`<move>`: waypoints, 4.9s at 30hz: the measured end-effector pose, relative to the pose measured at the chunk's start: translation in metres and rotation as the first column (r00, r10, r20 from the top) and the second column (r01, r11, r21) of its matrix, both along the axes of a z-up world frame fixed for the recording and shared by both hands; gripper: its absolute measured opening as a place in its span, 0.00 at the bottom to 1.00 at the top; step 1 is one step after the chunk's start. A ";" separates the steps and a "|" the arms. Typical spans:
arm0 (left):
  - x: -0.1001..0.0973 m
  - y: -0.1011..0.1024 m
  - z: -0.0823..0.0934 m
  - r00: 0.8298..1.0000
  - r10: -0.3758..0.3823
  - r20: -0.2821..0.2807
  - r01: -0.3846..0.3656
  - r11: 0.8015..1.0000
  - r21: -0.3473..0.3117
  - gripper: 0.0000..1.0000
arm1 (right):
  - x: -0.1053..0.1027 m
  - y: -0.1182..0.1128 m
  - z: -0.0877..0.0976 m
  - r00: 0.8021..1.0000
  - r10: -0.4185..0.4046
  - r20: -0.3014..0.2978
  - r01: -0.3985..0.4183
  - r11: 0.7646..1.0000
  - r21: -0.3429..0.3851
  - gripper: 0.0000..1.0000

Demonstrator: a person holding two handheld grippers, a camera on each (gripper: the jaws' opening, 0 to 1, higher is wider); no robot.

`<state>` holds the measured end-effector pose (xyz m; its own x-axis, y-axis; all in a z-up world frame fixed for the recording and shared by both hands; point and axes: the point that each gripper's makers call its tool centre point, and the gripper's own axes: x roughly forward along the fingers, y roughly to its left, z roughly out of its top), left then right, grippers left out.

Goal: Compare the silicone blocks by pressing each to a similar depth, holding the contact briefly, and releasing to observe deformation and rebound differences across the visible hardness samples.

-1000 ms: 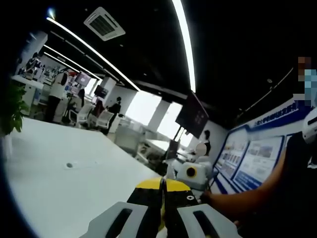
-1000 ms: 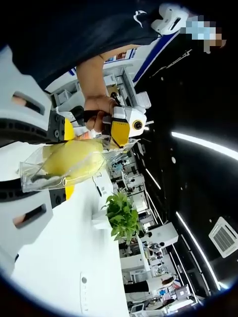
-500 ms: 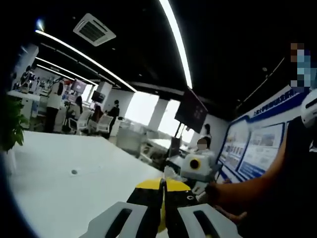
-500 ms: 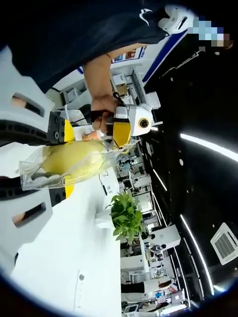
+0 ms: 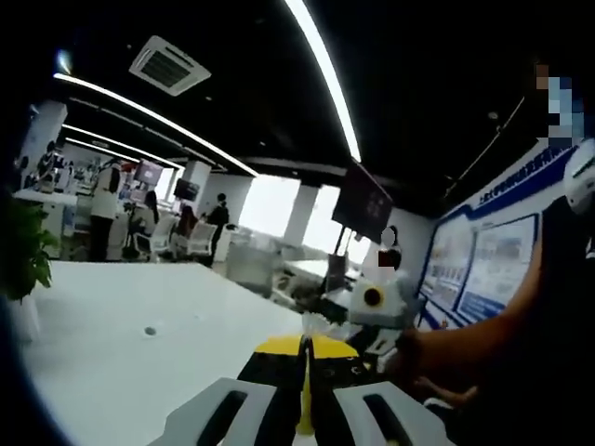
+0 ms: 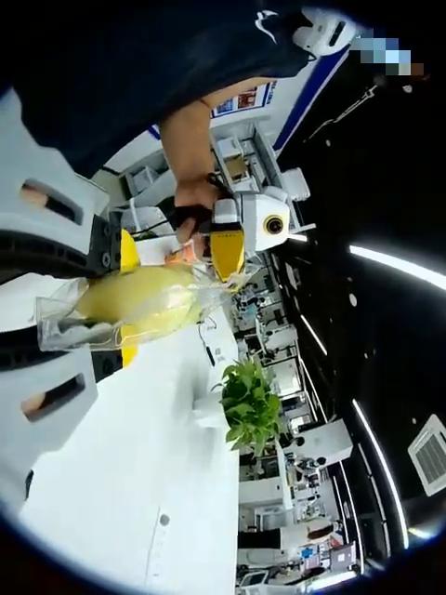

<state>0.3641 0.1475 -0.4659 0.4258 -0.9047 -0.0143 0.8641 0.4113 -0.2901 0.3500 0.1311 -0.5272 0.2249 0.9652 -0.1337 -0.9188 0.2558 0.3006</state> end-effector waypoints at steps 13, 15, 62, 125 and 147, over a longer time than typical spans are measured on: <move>0.000 0.005 -0.007 1.000 -0.004 -0.021 0.005 1.000 0.027 0.00 | -0.002 0.003 -0.006 1.000 0.015 -0.008 -0.015 0.999 -0.031 0.08; 0.000 0.006 -0.008 1.000 -0.002 -0.021 0.002 1.000 0.025 0.00 | -0.002 0.004 -0.007 1.000 0.012 -0.007 -0.013 0.999 -0.035 0.07; -0.007 0.000 -0.033 0.999 0.012 -0.042 -0.008 0.994 0.107 0.00 | -0.004 -0.004 -0.025 1.000 -0.002 0.015 0.004 0.995 -0.102 0.05; 0.013 -0.029 -0.026 0.997 0.034 -0.070 -0.031 0.999 0.042 0.00 | 0.033 -0.078 -0.035 0.920 -0.389 0.057 0.390 0.920 -0.029 0.96; 0.037 -0.050 -0.074 0.972 0.115 -0.204 -0.120 0.993 -0.015 0.00 | 0.014 -0.142 -0.099 0.850 -0.498 0.170 0.525 0.825 -0.209 0.96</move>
